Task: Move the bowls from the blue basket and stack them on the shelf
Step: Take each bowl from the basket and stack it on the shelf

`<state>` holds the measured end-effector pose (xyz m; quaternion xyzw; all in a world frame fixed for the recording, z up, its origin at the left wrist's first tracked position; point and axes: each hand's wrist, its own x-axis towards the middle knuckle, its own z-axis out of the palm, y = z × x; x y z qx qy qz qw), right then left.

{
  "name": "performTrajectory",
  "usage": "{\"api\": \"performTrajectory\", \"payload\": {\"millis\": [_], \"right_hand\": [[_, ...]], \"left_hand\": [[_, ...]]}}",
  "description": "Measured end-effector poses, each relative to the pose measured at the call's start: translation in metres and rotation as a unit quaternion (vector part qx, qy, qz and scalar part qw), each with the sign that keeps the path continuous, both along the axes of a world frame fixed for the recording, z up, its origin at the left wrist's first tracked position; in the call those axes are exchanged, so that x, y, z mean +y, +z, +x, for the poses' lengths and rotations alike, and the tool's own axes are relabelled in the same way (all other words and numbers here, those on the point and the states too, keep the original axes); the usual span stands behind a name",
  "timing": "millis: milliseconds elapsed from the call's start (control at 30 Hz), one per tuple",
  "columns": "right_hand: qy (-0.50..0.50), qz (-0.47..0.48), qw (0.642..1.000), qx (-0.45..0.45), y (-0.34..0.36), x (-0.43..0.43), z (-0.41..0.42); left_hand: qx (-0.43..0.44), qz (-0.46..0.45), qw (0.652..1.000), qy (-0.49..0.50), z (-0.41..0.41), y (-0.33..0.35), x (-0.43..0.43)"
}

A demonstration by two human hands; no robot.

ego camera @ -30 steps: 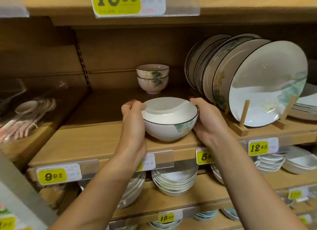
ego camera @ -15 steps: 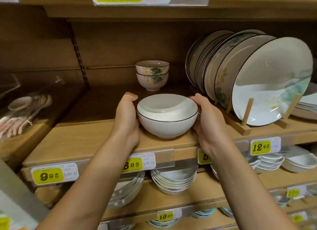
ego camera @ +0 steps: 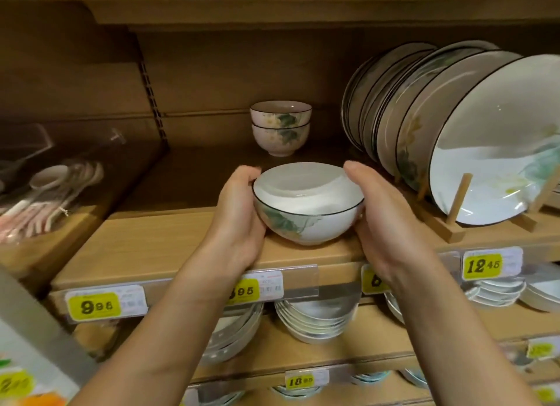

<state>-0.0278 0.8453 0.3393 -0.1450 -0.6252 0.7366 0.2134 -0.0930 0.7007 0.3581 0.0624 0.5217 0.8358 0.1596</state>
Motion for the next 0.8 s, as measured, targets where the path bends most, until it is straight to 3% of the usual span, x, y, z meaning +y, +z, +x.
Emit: {"api": "performTrajectory", "payload": {"millis": [67,300,433,533,800], "right_hand": [[-0.023,0.027,0.999,-0.01,0.002,-0.003,-0.006],[0.016,-0.137,0.991,0.0,0.007,0.021,-0.015],[0.118,-0.073,0.99,0.003,0.0,0.034,0.005],[0.159,-0.047,0.986,0.009,0.002,0.033,0.01],[0.224,-0.044,0.973,0.016,0.007,0.056,0.017]], "left_hand": [[0.018,-0.01,1.0,-0.015,0.004,-0.007,0.004],[0.045,-0.043,0.998,-0.022,0.002,-0.01,-0.027],[0.029,-0.115,0.99,-0.073,0.0,0.004,-0.041],[0.002,-0.103,0.983,-0.15,0.009,0.008,-0.036],[0.032,-0.137,0.978,-0.153,0.0,0.003,-0.049]]}}
